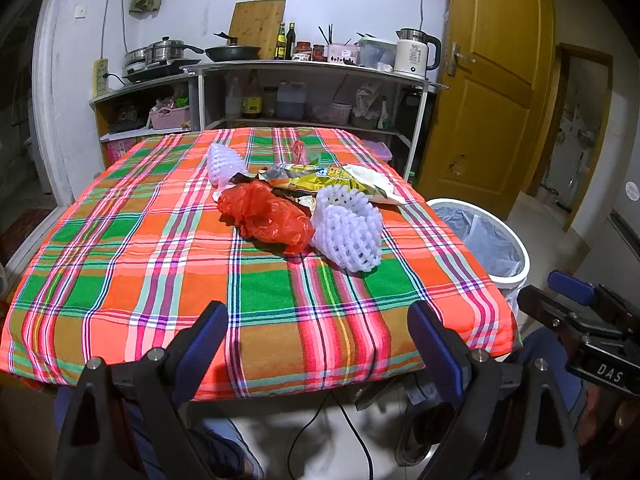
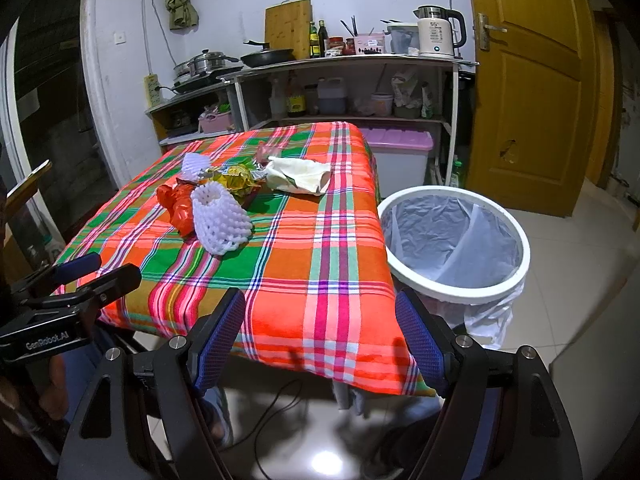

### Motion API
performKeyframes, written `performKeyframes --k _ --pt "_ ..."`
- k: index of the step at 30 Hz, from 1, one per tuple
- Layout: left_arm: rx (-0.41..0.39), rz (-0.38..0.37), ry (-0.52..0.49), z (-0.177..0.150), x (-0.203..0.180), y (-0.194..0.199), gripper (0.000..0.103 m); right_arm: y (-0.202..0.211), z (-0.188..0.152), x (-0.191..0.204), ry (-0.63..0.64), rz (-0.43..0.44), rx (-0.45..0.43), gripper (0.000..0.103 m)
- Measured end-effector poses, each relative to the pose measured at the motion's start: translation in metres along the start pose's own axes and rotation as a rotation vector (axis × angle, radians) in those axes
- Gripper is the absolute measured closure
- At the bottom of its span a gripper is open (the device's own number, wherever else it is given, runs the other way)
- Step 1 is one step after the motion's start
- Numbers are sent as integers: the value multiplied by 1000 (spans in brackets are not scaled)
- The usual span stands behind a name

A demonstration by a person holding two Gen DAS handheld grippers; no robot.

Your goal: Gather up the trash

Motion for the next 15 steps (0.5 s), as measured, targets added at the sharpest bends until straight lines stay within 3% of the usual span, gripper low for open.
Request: performKeyframes --k 7,15 --pt "11 12 -2 0 -1 -6 11 -5 2 2 7 8 8 25" --pt "22 15 34 10 25 -23 11 -25 16 12 45 54 24 25"
Point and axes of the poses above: each gripper's, at about its wrist camera, not at the fingertips, and y roughly against the way its jaws point, x to its left, z to its top, the point moved 1 cm from there along -y, roughly the way its jaws point, and after that the axes turned 7 degrees about x, right-handed, at the moved point
